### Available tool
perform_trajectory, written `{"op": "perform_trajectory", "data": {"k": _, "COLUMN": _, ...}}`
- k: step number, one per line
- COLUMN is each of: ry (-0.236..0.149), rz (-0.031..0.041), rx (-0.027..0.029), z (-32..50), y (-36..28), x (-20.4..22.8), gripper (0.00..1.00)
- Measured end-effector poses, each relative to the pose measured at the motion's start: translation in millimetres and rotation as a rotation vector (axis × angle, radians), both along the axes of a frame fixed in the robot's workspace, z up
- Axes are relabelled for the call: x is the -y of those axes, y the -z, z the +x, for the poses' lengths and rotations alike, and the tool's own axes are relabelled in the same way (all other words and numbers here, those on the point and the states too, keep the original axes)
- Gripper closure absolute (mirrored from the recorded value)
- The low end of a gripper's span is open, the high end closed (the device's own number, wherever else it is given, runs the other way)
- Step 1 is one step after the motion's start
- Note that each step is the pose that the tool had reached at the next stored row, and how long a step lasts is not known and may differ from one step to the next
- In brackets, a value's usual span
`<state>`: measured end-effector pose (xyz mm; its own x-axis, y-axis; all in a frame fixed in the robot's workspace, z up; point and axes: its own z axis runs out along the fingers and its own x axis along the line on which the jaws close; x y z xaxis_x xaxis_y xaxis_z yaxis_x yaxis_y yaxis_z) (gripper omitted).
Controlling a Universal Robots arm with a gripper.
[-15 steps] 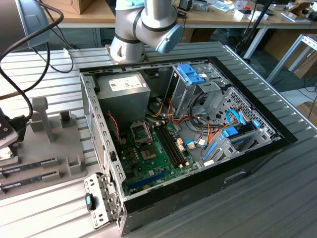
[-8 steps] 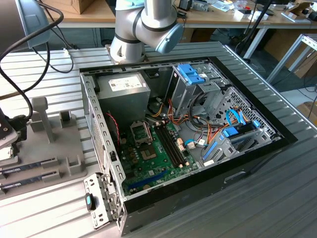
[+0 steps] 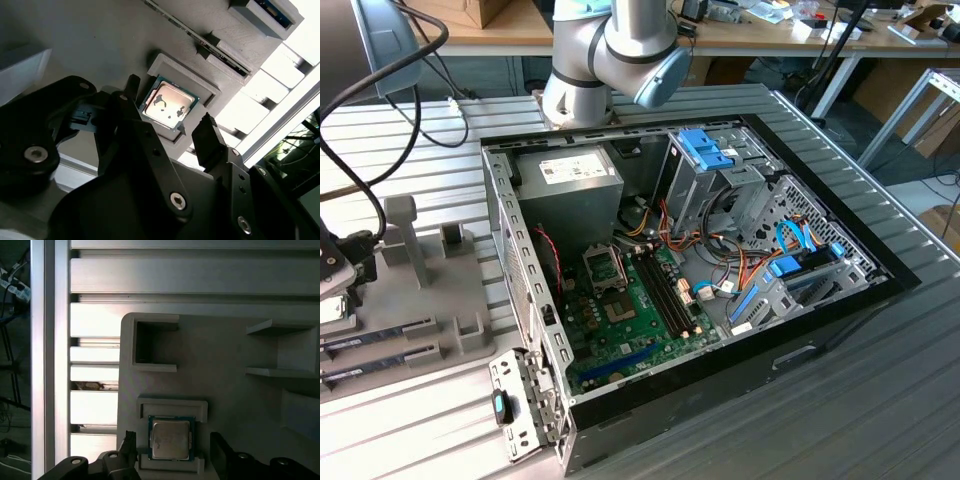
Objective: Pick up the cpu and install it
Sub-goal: 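Pick up the cpu and move it towards the insertion slot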
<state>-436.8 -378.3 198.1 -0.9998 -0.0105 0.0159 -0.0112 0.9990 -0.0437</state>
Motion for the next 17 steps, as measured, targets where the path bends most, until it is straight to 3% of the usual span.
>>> {"op": "perform_trajectory", "data": {"k": 17, "ry": 0.000, "rz": 0.0000, "rx": 0.0000, "z": 2.4, "y": 13.6, "x": 0.0, "gripper": 0.31}}
